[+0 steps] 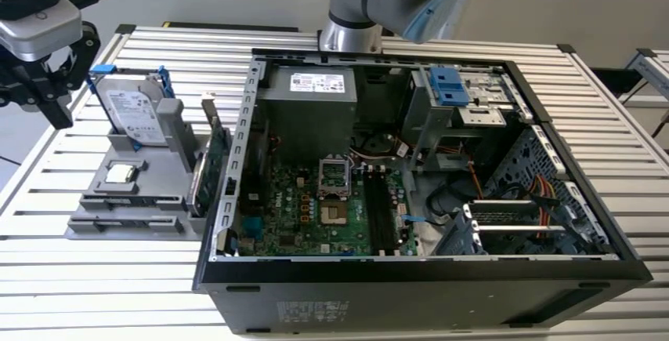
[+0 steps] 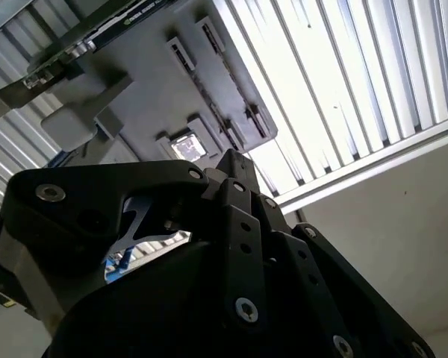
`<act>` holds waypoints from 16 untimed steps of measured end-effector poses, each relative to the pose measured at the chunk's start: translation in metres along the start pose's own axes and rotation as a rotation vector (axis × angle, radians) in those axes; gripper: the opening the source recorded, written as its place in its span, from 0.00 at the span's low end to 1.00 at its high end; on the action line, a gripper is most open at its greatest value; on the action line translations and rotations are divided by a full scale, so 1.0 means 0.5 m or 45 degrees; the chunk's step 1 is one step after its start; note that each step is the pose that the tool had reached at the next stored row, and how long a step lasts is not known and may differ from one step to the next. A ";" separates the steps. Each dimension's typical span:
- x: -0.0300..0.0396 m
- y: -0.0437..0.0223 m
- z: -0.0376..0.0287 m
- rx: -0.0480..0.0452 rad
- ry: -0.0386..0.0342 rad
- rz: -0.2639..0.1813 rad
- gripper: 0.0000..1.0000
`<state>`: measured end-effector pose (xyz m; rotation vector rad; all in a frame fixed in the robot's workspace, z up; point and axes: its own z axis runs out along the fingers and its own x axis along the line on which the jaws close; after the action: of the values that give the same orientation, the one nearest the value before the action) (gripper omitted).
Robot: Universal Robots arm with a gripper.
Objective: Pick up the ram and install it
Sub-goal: 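Pick up the ram and move it above insertion slot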
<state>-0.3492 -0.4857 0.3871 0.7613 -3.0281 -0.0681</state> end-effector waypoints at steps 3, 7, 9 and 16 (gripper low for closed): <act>0.000 0.000 0.000 0.000 0.0000 -0.001 0.00; 0.000 0.000 0.000 0.000 0.0002 -0.003 0.00; 0.000 0.000 0.000 0.000 0.0005 -0.010 0.00; 0.000 0.000 0.000 0.000 0.0016 -0.033 0.00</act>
<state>-0.3492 -0.4857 0.3871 0.8000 -3.0174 -0.0676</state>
